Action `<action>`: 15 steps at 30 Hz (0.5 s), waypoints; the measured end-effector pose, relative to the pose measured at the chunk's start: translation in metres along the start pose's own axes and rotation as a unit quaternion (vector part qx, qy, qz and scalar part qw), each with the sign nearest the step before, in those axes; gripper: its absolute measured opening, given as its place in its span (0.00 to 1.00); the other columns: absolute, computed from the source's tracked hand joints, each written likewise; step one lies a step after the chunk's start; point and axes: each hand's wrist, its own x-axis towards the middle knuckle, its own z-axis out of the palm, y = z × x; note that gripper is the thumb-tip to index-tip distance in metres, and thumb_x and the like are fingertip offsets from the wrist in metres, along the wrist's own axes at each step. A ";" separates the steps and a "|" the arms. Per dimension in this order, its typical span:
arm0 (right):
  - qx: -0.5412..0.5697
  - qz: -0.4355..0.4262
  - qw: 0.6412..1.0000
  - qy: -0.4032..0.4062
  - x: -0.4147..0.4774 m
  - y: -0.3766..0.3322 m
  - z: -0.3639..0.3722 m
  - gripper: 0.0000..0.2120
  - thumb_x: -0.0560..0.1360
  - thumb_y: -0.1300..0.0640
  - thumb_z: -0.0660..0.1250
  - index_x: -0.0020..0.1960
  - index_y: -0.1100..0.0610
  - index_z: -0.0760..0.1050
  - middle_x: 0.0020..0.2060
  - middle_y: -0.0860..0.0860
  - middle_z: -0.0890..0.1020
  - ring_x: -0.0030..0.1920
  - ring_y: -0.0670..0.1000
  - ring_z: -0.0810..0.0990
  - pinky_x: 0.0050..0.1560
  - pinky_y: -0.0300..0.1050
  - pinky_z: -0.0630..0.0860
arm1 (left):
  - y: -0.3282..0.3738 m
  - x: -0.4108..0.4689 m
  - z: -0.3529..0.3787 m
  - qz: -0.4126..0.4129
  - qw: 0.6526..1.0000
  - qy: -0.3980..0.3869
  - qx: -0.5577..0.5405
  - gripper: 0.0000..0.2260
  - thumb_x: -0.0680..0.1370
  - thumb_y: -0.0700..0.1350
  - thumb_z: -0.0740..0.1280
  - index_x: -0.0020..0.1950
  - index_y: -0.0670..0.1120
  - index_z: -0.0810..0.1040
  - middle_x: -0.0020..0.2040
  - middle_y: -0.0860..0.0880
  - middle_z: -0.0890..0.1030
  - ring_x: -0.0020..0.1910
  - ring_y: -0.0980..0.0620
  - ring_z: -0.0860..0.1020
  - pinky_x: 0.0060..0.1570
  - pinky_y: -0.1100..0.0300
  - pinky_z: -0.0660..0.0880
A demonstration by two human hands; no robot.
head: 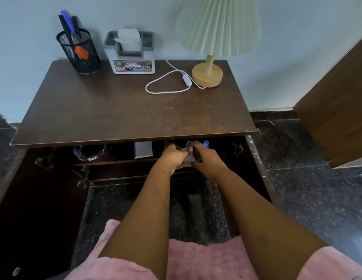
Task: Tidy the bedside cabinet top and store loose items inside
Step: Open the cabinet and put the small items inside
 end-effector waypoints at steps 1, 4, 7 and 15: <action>-0.005 0.006 1.000 -0.003 0.001 0.002 0.001 0.25 0.72 0.59 0.69 0.65 0.48 0.65 0.56 0.54 0.79 0.55 0.55 0.79 0.56 0.54 0.77 | -0.001 0.001 0.002 0.005 1.000 0.001 0.014 0.16 0.76 0.43 0.68 0.60 0.36 0.71 0.59 0.37 0.77 0.56 0.41 0.79 0.55 0.47 0.78; -0.017 0.021 0.999 -0.022 0.002 0.010 0.003 0.27 0.72 0.59 0.69 0.66 0.46 0.63 0.56 0.55 0.78 0.54 0.55 0.79 0.56 0.55 0.77 | -0.005 0.003 0.006 -0.004 1.000 -0.016 0.006 0.12 0.78 0.40 0.65 0.59 0.36 0.70 0.61 0.36 0.76 0.57 0.40 0.78 0.55 0.47 0.77; 0.017 0.043 0.999 -0.014 0.003 0.017 0.005 0.25 0.71 0.58 0.70 0.65 0.48 0.66 0.55 0.56 0.79 0.54 0.56 0.79 0.56 0.53 0.77 | -0.010 0.006 0.008 -0.021 0.999 -0.026 -0.021 0.14 0.79 0.38 0.63 0.63 0.35 0.70 0.63 0.37 0.74 0.58 0.41 0.77 0.51 0.52 0.78; 0.062 0.164 0.973 0.148 0.026 0.026 0.010 0.27 0.74 0.56 0.67 0.70 0.57 0.63 0.59 0.60 0.77 0.57 0.60 0.78 0.47 0.43 0.72 | -0.018 0.032 0.010 0.165 0.958 0.093 0.216 0.18 0.77 0.39 0.64 0.66 0.47 0.71 0.66 0.43 0.72 0.61 0.42 0.74 0.59 0.49 0.75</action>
